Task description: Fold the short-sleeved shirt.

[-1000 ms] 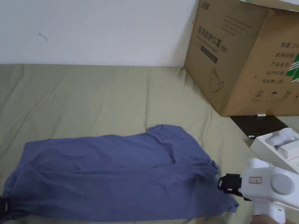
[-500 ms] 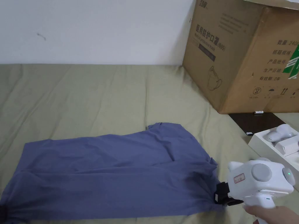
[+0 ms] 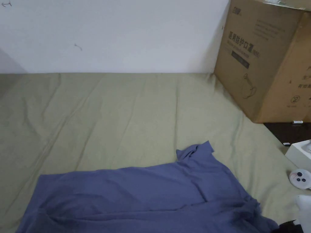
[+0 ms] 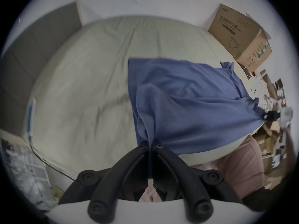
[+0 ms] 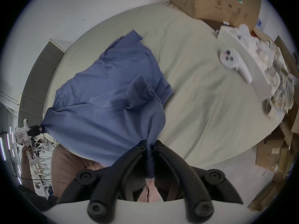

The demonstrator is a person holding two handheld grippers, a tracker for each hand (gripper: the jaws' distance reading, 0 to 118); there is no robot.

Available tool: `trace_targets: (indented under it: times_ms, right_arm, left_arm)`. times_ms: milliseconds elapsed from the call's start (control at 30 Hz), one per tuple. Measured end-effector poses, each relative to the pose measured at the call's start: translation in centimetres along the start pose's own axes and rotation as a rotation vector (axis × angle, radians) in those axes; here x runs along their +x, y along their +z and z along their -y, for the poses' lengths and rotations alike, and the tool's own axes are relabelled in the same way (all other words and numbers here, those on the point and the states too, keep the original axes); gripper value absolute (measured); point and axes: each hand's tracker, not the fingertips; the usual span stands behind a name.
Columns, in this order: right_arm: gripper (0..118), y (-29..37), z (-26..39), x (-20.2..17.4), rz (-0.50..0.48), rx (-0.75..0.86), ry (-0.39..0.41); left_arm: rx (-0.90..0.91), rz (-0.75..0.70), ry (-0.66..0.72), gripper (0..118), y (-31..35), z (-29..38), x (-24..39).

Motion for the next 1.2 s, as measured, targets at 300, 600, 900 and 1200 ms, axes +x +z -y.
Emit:
trace_targets:
  times_ms: [300,600,900,1200]
  right_arm:
    - [93,-3.7,0.1,1.4,0.084,-0.006,-0.085]
    - [88,6.1,0.3,-7.9,0.015,0.539,0.118]
    - [0,7.1,3.6,-16.7,-0.110,1.008,0.224]
    - [0,6.0,1.5,-16.4,-0.075,0.872,0.291]
  left_arm:
    - [-0.029,0.047,0.189,73,-2.6,1.4,-3.2]
    - [0.610,-0.045,-0.012,92,8.0,-0.9,5.2]
    - [1.055,-0.052,-0.107,0,9.5,1.7,12.2]
    - [0.171,0.120,0.057,0,3.4,-15.5,3.0]
